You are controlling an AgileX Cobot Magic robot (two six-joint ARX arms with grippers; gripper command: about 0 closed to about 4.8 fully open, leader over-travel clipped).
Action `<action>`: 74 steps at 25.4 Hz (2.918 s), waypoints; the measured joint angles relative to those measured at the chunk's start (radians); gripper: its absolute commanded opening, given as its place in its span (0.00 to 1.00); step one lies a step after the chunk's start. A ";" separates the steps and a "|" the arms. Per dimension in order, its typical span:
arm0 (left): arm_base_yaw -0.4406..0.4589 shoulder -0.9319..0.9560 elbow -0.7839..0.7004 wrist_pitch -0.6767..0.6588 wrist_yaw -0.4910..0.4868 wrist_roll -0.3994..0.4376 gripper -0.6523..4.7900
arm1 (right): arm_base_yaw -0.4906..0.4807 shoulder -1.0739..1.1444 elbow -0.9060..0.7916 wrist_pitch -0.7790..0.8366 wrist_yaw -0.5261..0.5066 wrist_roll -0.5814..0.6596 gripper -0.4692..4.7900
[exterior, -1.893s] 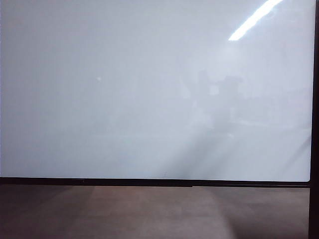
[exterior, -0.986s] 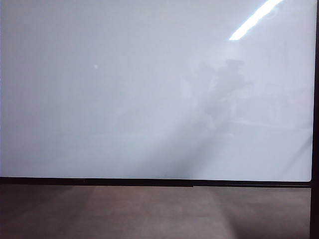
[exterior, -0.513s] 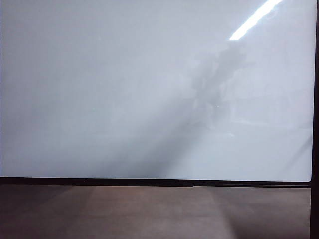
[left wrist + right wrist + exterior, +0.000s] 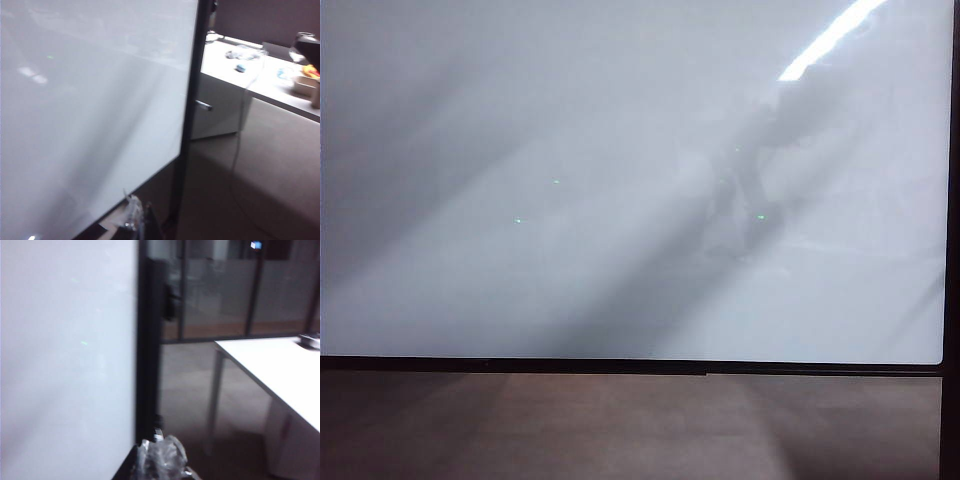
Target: Reach to the right to find the marker pen, pick it up, and write the number 3 on the whiteboard.
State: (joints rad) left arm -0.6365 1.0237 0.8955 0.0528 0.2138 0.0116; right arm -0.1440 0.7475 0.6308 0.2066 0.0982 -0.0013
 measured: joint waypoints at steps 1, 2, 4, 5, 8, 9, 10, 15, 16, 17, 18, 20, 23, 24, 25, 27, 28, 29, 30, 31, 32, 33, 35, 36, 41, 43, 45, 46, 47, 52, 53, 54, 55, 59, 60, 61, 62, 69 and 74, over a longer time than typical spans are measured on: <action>0.003 0.000 0.000 0.006 -0.006 0.000 0.11 | -0.031 0.015 -0.006 0.022 -0.019 0.000 0.08; 0.007 0.000 0.000 0.021 -0.016 -0.001 0.11 | -0.074 0.037 -0.020 0.069 -0.059 0.000 0.08; 0.004 0.001 0.000 0.037 -0.015 -0.002 0.11 | -0.148 0.087 -0.044 0.149 -0.155 0.000 0.08; 0.004 0.001 0.000 0.040 -0.015 -0.002 0.11 | -0.173 0.108 -0.057 0.172 -0.194 0.001 0.08; 0.006 0.008 0.000 0.041 -0.021 -0.002 0.11 | -0.216 0.201 -0.113 0.287 -0.271 0.021 0.08; 0.006 0.009 0.000 0.041 -0.020 -0.002 0.11 | -0.219 0.221 -0.123 0.309 -0.277 0.028 0.08; 0.006 0.009 0.000 0.041 -0.019 -0.002 0.11 | -0.222 0.263 -0.131 0.344 -0.278 0.030 0.08; 0.006 0.010 0.000 0.051 -0.021 -0.002 0.11 | -0.224 0.533 -0.147 0.618 -0.352 0.035 0.08; 0.006 0.010 0.000 0.053 -0.020 -0.002 0.11 | -0.224 0.613 -0.147 0.709 -0.381 0.039 0.08; 0.006 0.010 0.000 0.053 -0.020 -0.002 0.11 | -0.224 0.655 -0.147 0.744 -0.391 0.041 0.08; 0.006 0.010 0.000 0.052 -0.020 -0.003 0.11 | -0.224 0.733 -0.147 0.830 -0.402 0.042 0.08; 0.006 0.010 0.000 0.052 -0.019 -0.013 0.11 | -0.225 0.838 -0.147 0.940 -0.406 0.044 0.08; 0.006 0.010 0.000 0.047 -0.008 -0.026 0.11 | -0.222 0.930 -0.147 1.051 -0.406 0.089 0.27; 0.006 0.010 0.000 0.043 -0.007 -0.028 0.11 | -0.222 0.951 -0.139 1.058 -0.406 0.101 0.43; 0.006 0.010 0.000 0.040 -0.007 -0.028 0.11 | -0.222 0.962 -0.137 1.064 -0.406 0.102 0.60; 0.006 0.010 0.000 0.033 -0.007 -0.027 0.11 | -0.222 0.986 -0.135 1.062 -0.406 0.101 0.59; 0.006 0.010 0.000 0.033 -0.007 -0.026 0.11 | -0.222 1.000 -0.125 1.060 -0.406 0.088 0.59; 0.006 0.010 0.000 0.034 -0.007 -0.026 0.11 | -0.222 1.007 -0.117 1.060 -0.406 0.073 0.59; 0.006 0.010 0.000 0.037 -0.010 -0.024 0.11 | -0.224 1.023 -0.094 1.066 -0.409 0.058 0.59; 0.006 0.010 0.000 0.042 -0.016 -0.024 0.11 | -0.225 1.038 -0.073 1.067 -0.415 0.057 0.59; 0.006 0.010 0.000 0.053 -0.029 -0.023 0.11 | -0.227 1.063 -0.035 1.067 -0.435 0.054 0.59; 0.006 0.010 0.000 0.058 -0.034 -0.016 0.11 | -0.228 1.075 -0.016 1.068 -0.445 0.053 0.59; 0.006 0.012 0.000 0.067 -0.035 -0.003 0.11 | -0.228 1.122 0.043 1.067 -0.470 0.053 0.59; 0.006 0.016 0.000 0.071 -0.035 -0.003 0.11 | -0.228 1.145 0.071 1.067 -0.477 0.053 0.59; 0.006 0.018 0.000 0.086 -0.035 -0.001 0.11 | -0.228 1.202 0.159 1.059 -0.503 0.053 0.59; 0.006 0.018 0.000 0.086 -0.035 -0.001 0.11 | -0.227 1.222 0.191 1.040 -0.517 0.053 0.59; 0.006 0.018 0.000 0.087 -0.035 -0.001 0.11 | -0.227 1.247 0.224 1.034 -0.519 0.052 0.59; 0.006 0.018 0.000 0.087 -0.035 -0.001 0.11 | -0.227 1.261 0.238 1.032 -0.519 0.053 0.59; 0.006 0.018 0.000 0.087 -0.035 -0.001 0.11 | -0.227 1.270 0.245 1.032 -0.519 0.052 0.59; 0.006 0.019 0.000 0.089 -0.035 -0.001 0.11 | -0.227 1.316 0.275 1.019 -0.519 0.053 0.59; 0.006 0.020 0.000 0.090 -0.035 -0.001 0.11 | -0.227 1.318 0.276 1.012 -0.519 0.053 0.59; 0.006 0.020 0.000 0.091 -0.035 -0.001 0.11 | -0.227 1.322 0.276 1.008 -0.519 0.052 0.59; 0.006 0.020 0.000 0.092 -0.035 -0.001 0.11 | -0.227 1.323 0.277 1.007 -0.519 0.052 0.59; 0.006 0.020 0.000 0.094 -0.035 -0.001 0.11 | -0.229 1.323 0.280 1.007 -0.518 0.048 0.59; 0.006 0.020 0.000 0.093 -0.035 -0.001 0.11 | -0.229 1.323 0.280 1.007 -0.518 0.048 0.59; 0.006 0.020 0.000 0.093 -0.035 -0.001 0.11 | -0.229 1.323 0.280 1.007 -0.518 0.048 0.59; 0.006 0.020 0.000 0.094 -0.035 -0.001 0.11 | -0.230 1.323 0.280 1.007 -0.519 0.047 0.59; 0.006 0.020 0.000 0.094 -0.035 -0.001 0.11 | -0.241 1.329 0.293 1.007 -0.555 0.047 0.59; 0.006 0.020 0.000 0.093 -0.035 -0.001 0.11 | -0.239 1.350 0.331 0.991 -0.586 0.053 0.59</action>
State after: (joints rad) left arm -0.6300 1.0439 0.8951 0.1463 0.1787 0.0109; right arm -0.3832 2.0979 0.9615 1.1976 -0.4877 0.0521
